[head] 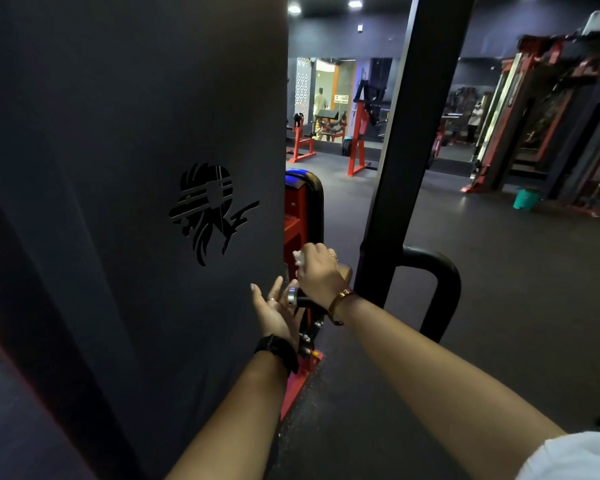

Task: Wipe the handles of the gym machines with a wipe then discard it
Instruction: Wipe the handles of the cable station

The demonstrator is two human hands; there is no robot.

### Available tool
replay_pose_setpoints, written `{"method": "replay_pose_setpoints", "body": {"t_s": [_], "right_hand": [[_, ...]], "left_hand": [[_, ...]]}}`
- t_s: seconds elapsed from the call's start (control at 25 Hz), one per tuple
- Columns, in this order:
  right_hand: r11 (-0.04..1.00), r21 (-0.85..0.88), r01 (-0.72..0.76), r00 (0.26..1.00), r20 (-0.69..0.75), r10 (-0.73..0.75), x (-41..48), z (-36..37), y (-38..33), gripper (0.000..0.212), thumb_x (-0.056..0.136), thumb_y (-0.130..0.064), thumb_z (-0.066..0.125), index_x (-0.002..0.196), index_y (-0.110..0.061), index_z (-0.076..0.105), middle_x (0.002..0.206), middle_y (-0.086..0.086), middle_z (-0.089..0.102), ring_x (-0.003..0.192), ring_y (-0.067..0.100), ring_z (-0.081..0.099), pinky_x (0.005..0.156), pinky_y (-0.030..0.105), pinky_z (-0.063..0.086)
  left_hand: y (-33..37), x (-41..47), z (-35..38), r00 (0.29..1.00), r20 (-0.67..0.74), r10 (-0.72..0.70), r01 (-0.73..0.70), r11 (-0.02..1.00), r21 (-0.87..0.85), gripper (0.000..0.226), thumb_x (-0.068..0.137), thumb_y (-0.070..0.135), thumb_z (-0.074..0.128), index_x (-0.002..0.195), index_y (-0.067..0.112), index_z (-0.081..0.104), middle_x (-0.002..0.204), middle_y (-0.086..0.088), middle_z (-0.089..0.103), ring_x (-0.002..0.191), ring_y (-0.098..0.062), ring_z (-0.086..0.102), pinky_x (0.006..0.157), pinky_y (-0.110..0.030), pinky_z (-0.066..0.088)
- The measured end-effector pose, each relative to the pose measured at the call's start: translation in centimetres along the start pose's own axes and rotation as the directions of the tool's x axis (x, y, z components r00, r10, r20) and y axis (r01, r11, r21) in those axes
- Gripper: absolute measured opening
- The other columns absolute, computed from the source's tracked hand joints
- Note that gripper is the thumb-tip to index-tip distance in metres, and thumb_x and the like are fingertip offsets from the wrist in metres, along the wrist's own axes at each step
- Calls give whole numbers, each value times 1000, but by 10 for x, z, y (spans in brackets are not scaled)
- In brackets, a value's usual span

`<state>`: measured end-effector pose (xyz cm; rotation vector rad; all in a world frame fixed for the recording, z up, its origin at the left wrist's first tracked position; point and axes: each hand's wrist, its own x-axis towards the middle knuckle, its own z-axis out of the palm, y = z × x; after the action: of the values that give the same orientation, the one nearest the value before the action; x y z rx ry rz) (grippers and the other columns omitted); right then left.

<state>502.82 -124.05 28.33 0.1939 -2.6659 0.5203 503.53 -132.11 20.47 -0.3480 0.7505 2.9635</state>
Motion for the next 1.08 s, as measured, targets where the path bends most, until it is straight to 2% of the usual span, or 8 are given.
{"method": "replay_pose_setpoints", "body": {"t_s": [0.08, 0.2, 0.44, 0.6, 0.8, 0.92, 0.96, 1.08], "right_hand": [[953, -137, 269, 963, 55, -264, -13, 0, 3, 37, 89, -13, 49, 126, -15, 51, 120, 5, 50, 111, 26, 45, 71, 25, 30], [746, -313, 588, 806, 157, -570, -42, 9, 4, 39, 91, -12, 41, 126, -14, 58, 118, 3, 60, 111, 22, 54, 95, 32, 43], [376, -564, 735, 561, 196, -804, -62, -9, 47, 37, 84, -9, 42, 101, -13, 74, 105, -1, 72, 96, 18, 68, 85, 28, 53], [475, -638, 606, 736, 222, -640, -70, -6, 38, 44, 87, -7, 32, 111, -8, 69, 110, 8, 68, 101, 24, 63, 84, 31, 52], [274, -672, 688, 557, 247, -793, -69, -3, 37, 41, 90, -3, 34, 114, -8, 67, 119, 5, 66, 117, 24, 58, 101, 33, 45], [343, -666, 663, 627, 242, -741, -83, -11, 52, 37, 90, 6, 31, 99, -7, 65, 95, 3, 69, 97, 22, 64, 89, 29, 50], [385, -689, 615, 688, 230, -688, -88, -11, 54, 34, 90, 4, 34, 99, -7, 65, 96, 5, 68, 98, 23, 60, 88, 29, 49], [786, -548, 286, 941, 5, -339, -79, -12, 28, 28, 82, -5, 57, 110, -6, 62, 115, 14, 60, 115, 29, 51, 88, 31, 48]], "left_hand": [[-2, -1, 1, 1000, 13, 1, -1, 1000, -5, 66, 88, 70, 34, 112, 16, 63, 105, -11, 68, 95, -26, 67, 82, -40, 53], [-3, -3, 2, 999, 31, -21, 22, 999, -32, 67, 87, 70, 33, 109, 17, 67, 103, -8, 72, 87, -21, 71, 70, -35, 52], [-2, -6, 7, 998, 28, -58, 59, 998, -27, 67, 89, 70, 31, 120, 17, 57, 119, -17, 63, 105, -31, 64, 87, -43, 52], [2, -10, 8, 997, 8, -81, 81, 997, -3, 71, 88, 71, 31, 124, 16, 56, 127, -11, 59, 112, -30, 60, 89, -44, 50], [3, -13, 11, 994, 35, -101, 102, 995, -22, 72, 90, 69, 30, 129, 13, 50, 106, -14, 67, 94, -30, 65, 80, -42, 51], [0, -16, 15, 996, 13, -83, 83, 995, -53, 67, 91, 65, 34, 128, 11, 52, 128, -15, 56, 114, -32, 57, 102, -47, 43], [-1, -16, 16, 998, 3, -67, 67, 997, -38, 64, 92, 63, 35, 126, 12, 54, 133, -14, 52, 120, -30, 54, 107, -47, 39], [-1, -15, 20, 999, -1, -49, 49, 998, -45, 58, 92, 61, 38, 120, 14, 57, 136, -11, 48, 125, -29, 49, 108, -47, 38]]}}
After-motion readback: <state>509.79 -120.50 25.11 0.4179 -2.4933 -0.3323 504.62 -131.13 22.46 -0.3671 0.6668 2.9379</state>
